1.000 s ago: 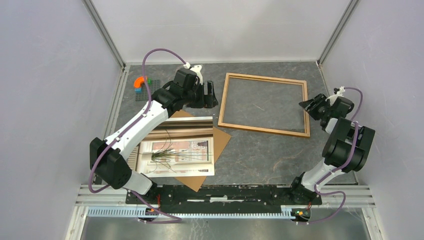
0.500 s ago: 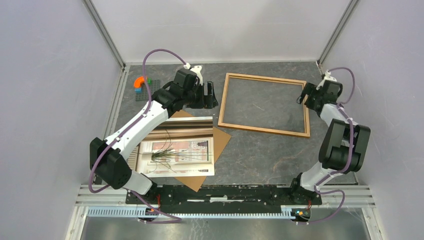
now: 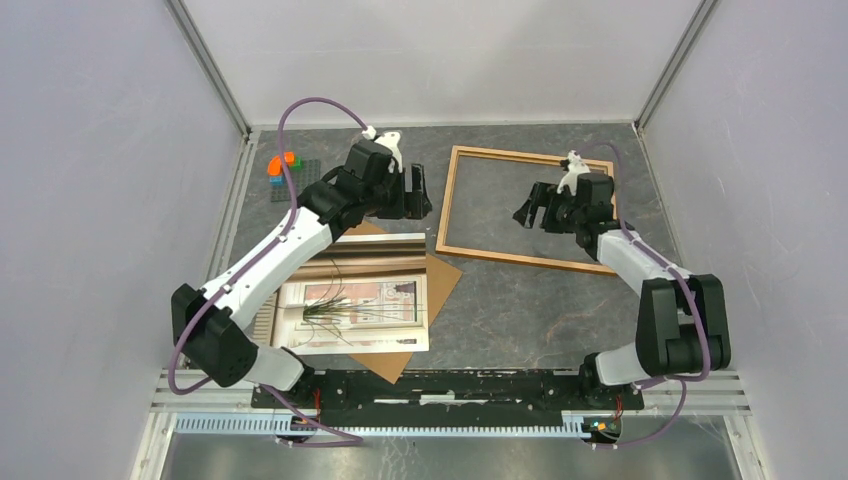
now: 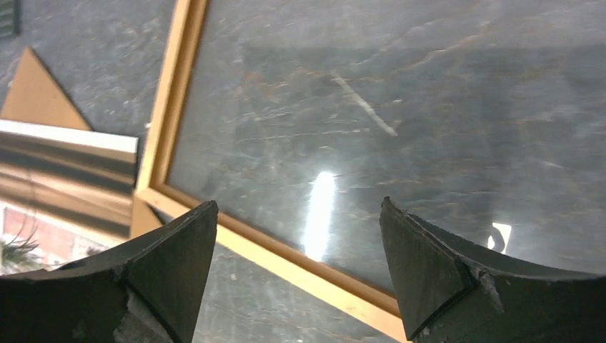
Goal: Put the photo into the frame
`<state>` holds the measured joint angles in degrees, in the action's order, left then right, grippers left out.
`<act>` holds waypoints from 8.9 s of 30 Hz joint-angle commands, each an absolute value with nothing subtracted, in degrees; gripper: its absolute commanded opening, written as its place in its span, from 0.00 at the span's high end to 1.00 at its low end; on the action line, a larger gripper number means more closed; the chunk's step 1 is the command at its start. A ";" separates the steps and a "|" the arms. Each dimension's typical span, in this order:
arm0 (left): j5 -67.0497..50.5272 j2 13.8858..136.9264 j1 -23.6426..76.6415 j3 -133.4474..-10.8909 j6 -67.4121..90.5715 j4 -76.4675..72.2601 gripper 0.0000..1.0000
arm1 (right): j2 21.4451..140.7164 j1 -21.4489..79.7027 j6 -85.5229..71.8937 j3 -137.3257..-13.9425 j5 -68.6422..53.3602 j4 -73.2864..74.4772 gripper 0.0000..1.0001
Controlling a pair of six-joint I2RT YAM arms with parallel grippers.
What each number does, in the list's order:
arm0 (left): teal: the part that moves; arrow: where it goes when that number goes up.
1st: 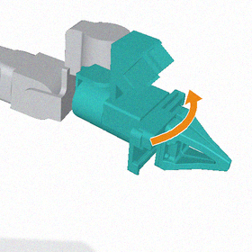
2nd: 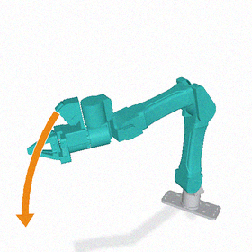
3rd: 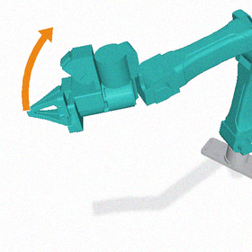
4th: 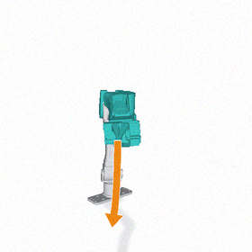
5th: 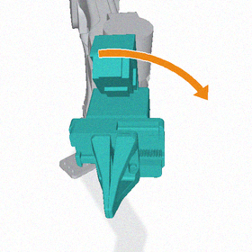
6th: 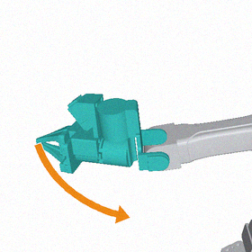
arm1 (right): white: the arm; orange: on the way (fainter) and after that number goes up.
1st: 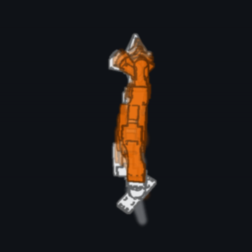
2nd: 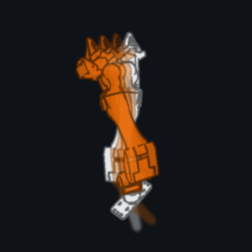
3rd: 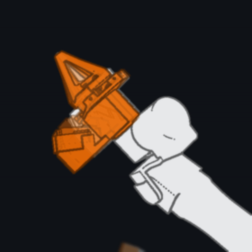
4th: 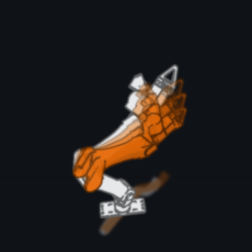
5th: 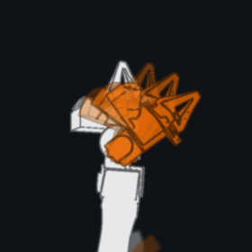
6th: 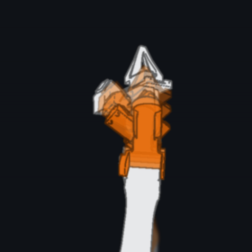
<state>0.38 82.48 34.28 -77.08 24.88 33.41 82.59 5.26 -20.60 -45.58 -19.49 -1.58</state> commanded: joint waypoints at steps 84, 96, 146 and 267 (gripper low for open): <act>-8.75 85.51 33.93 -77.35 22.56 31.97 0.11 | 119.11 -19.17 -23.77 -79.29 -33.96 -10.01 0.21; -14.35 100.94 30.07 -82.57 33.17 28.59 0.13 | 105.55 -10.15 -17.01 -73.57 -16.03 5.05 0.16; 2.98 134.11 29.79 -104.19 43.24 13.69 0.49 | 124.06 -15.59 -17.93 -84.81 -14.45 -1.53 0.33; -16.43 130.06 25.51 -91.75 49.96 -9.14 0.15 | 125.46 3.68 -31.41 -83.07 -21.43 -17.52 0.24</act>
